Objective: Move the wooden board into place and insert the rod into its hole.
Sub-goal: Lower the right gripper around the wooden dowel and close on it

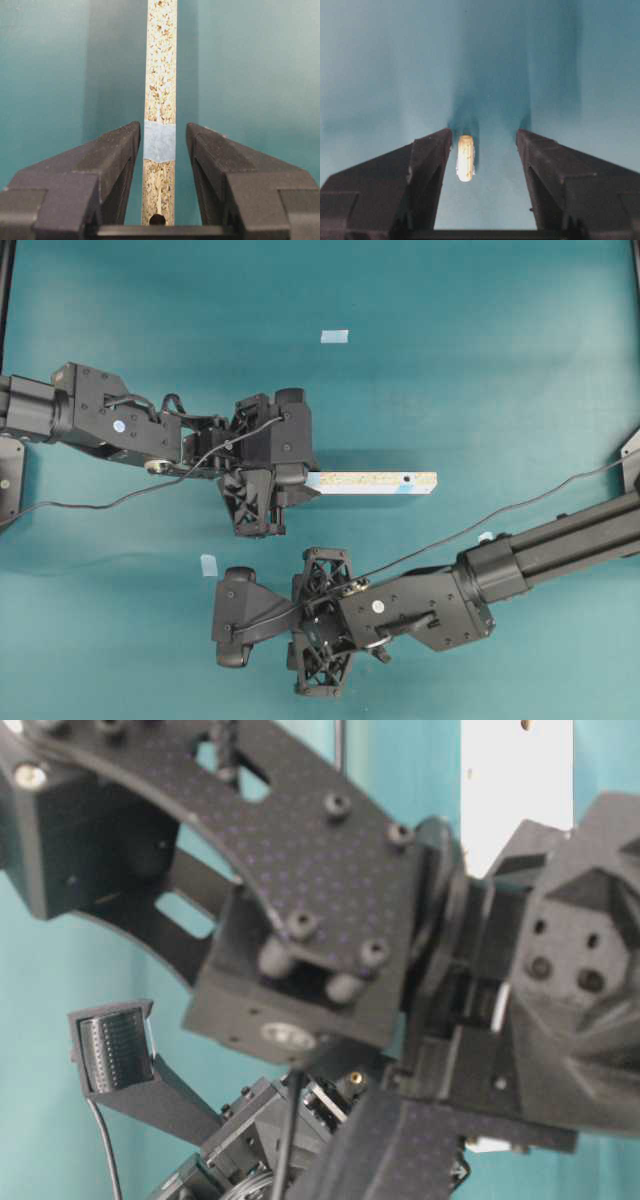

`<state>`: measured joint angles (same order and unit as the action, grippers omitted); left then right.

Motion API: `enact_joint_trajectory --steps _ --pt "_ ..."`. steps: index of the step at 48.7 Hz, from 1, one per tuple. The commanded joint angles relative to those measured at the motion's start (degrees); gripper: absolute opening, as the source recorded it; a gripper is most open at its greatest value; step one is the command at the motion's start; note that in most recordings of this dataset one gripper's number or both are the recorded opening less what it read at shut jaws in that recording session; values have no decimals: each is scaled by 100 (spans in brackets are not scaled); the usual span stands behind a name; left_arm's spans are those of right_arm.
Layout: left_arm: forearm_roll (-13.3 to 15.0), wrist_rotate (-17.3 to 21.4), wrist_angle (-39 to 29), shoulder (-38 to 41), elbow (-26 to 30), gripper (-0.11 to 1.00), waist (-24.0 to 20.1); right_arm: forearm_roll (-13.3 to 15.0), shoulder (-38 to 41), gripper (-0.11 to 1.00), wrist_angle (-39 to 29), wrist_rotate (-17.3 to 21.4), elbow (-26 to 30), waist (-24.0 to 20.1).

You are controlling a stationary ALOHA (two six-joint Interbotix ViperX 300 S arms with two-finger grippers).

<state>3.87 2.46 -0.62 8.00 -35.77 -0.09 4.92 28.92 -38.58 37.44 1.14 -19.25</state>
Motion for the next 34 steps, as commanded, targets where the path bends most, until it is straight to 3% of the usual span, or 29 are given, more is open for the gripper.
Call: enact_joint_trajectory --steps 1,9,20,34 --pt "0 -35 35 -132 88 41 -9 -9 -97 58 35 44 149 -70" --pt "0 -35 44 -132 88 41 -9 -9 -79 58 44 149 149 -105" --pt "0 -35 35 -132 88 41 -9 -18 -79 42 18 202 149 -114" --pt "0 -35 44 -141 88 41 -9 -9 -79 41 9 422 149 -202"
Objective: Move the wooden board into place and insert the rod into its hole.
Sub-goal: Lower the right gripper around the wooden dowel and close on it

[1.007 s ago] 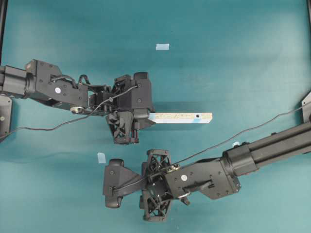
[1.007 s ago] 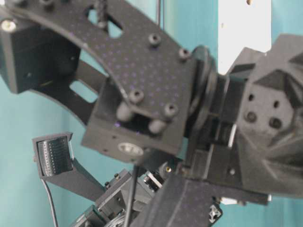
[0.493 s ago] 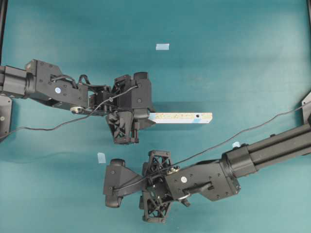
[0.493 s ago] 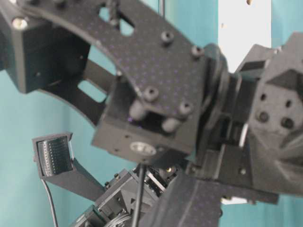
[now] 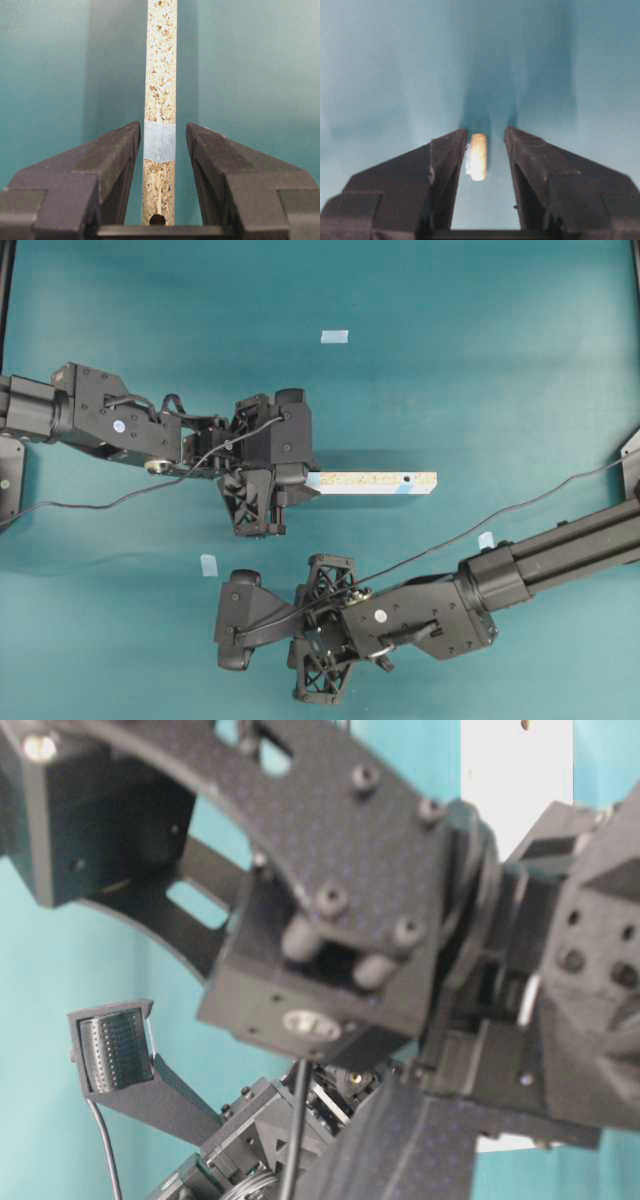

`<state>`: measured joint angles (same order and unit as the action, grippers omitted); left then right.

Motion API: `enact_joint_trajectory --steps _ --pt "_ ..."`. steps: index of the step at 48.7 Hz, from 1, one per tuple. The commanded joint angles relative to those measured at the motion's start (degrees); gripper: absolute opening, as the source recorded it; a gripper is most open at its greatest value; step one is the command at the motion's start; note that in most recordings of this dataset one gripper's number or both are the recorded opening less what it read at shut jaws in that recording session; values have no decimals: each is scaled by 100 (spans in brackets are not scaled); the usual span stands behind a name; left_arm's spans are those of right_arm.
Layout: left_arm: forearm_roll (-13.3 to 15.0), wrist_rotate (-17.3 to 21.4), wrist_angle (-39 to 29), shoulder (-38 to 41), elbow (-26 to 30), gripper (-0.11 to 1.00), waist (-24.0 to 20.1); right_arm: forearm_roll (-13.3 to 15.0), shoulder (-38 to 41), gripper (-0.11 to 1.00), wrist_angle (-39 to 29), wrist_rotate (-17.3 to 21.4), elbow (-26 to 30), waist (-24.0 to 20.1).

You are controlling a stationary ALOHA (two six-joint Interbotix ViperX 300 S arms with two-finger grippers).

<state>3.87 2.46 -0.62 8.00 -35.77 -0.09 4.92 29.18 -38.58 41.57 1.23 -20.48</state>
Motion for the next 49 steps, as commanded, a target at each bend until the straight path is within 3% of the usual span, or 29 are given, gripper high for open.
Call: enact_joint_trajectory --steps 1,49 --pt "0 -35 44 -132 88 41 -9 -9 -105 41 9 9 141 -88" --pt "0 -35 35 -132 97 41 44 193 -62 41 105 35 141 -62"
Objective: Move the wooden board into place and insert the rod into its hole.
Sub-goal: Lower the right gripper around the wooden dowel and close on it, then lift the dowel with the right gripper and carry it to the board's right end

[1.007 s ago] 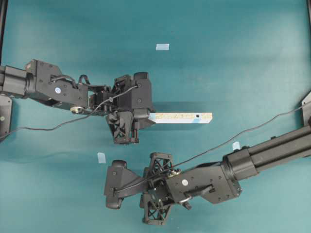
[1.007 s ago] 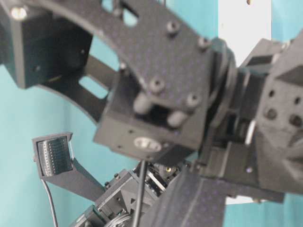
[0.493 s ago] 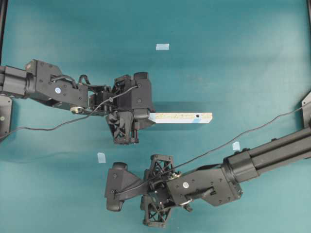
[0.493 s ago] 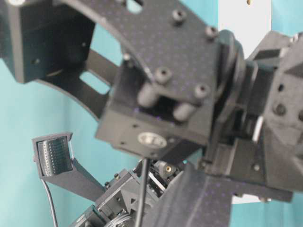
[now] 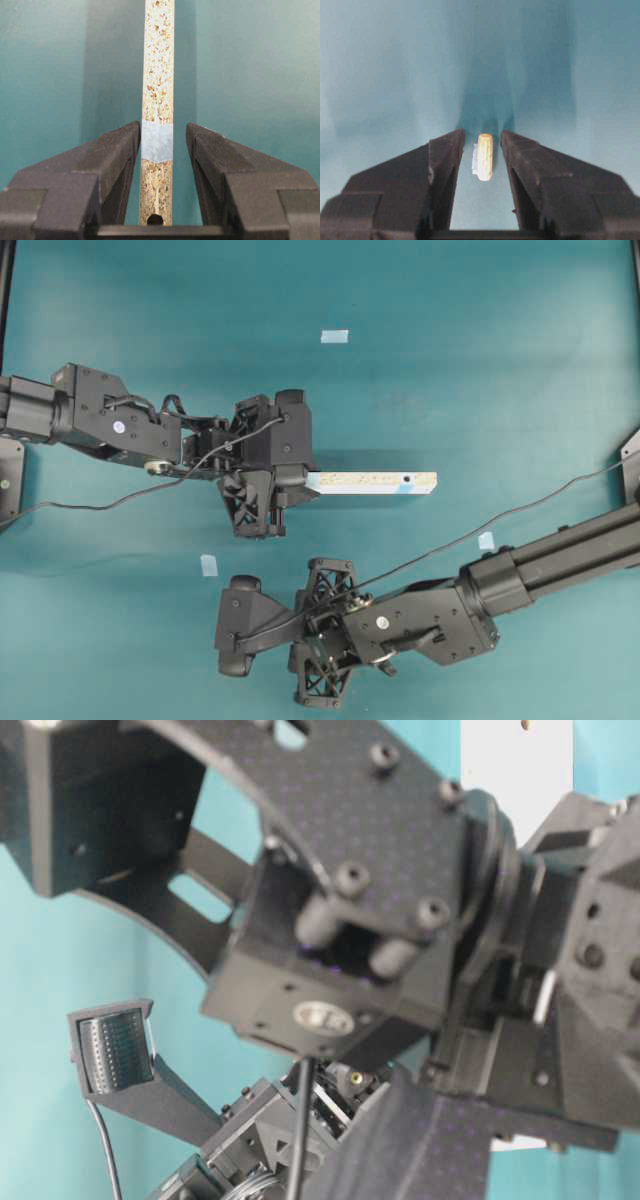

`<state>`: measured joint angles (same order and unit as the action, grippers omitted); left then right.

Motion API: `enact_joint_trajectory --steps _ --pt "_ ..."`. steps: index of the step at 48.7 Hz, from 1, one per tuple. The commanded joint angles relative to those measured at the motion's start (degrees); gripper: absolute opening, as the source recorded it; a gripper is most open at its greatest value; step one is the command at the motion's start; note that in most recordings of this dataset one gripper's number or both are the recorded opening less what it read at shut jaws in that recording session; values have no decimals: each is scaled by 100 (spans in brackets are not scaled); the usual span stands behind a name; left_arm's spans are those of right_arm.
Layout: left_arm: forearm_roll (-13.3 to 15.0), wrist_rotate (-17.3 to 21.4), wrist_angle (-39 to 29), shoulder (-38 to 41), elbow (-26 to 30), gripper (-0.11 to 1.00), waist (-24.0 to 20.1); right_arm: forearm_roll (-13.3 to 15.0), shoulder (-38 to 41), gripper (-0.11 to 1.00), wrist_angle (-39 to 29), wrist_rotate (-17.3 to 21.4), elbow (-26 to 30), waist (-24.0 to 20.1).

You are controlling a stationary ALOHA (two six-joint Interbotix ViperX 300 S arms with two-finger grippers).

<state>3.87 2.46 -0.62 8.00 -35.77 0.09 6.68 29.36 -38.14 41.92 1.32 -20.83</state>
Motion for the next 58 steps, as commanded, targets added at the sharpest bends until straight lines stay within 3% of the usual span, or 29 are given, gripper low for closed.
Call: enact_joint_trajectory --steps 1,29,40,58 --pt "0 -35 35 -132 88 41 26 18 -79 41 62 0 132 -26" --pt "0 -35 35 -132 88 41 18 141 -35 40 97 9 141 26" --pt "0 -35 44 -132 79 41 26 167 -35 11 97 9 132 35" --pt "0 -35 44 -132 62 41 26 290 -79 11 88 9 132 44"
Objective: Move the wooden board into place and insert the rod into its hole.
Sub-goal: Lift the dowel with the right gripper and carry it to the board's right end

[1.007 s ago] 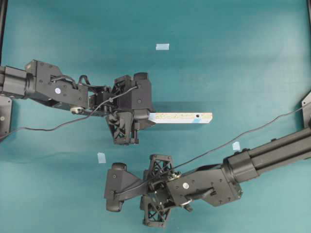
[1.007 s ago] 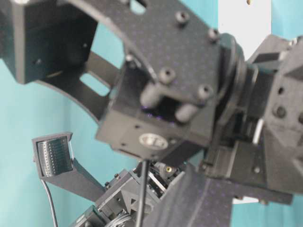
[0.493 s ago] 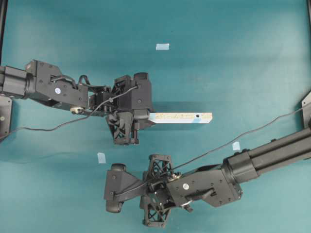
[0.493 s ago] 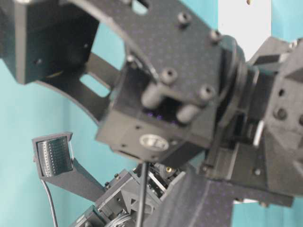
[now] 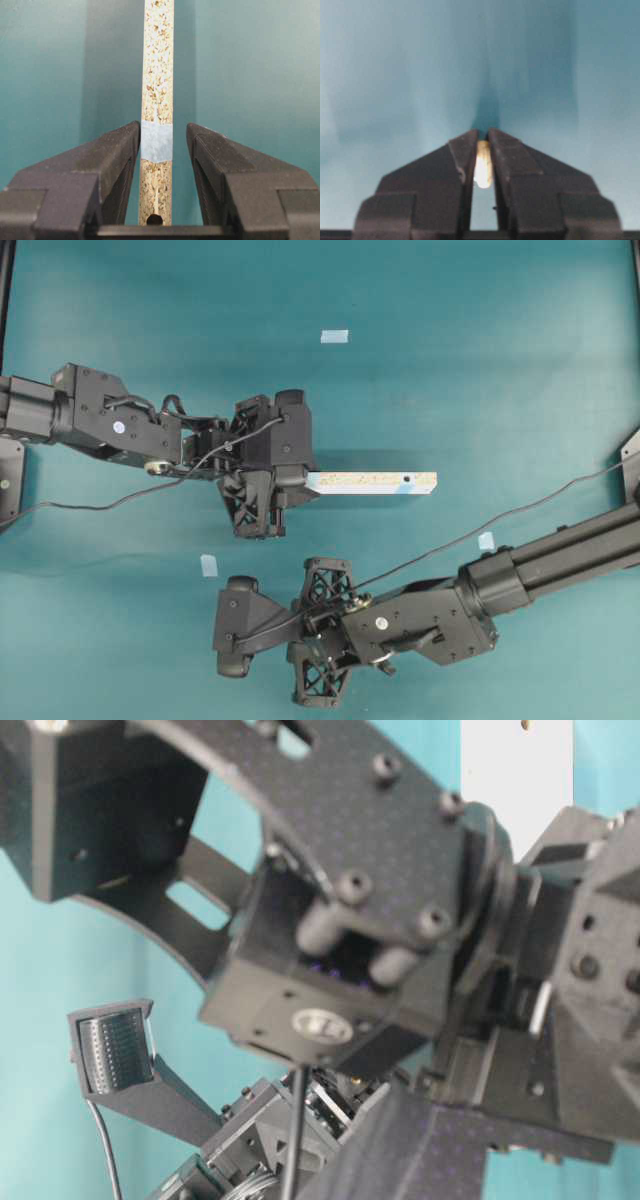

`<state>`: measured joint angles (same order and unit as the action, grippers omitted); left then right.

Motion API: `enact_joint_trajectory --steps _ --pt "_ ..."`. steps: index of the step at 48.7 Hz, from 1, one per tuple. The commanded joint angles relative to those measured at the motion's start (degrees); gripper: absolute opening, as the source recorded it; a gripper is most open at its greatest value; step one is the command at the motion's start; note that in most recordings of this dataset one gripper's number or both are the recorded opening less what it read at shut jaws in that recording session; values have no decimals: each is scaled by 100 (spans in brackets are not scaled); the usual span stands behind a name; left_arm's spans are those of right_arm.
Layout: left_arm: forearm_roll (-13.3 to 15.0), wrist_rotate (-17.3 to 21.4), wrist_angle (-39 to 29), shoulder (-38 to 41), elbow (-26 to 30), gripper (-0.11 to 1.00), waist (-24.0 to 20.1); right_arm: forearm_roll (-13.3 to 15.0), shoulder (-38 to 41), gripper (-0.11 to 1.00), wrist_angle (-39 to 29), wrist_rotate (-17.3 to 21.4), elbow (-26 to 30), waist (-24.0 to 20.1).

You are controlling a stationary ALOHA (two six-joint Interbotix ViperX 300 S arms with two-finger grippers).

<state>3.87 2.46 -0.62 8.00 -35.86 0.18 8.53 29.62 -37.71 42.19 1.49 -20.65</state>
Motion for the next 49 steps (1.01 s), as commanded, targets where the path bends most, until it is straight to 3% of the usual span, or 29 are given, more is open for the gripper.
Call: enact_joint_trajectory --steps 1,9,21,37,49 --pt "0 -35 35 -132 70 41 18 123 -123 11 44 -18 114 26" --pt "0 -44 35 -132 79 41 18 448 -413 11 26 -26 79 26" --pt "0 -44 35 -141 62 41 18 598 -1134 11 334 -35 -457 26" --pt "0 -44 0 -132 53 41 62 650 -2127 11 2188 -18 -1802 123" --pt "0 -44 -9 -132 44 41 141 650 -2725 11 3015 -26 -2619 483"
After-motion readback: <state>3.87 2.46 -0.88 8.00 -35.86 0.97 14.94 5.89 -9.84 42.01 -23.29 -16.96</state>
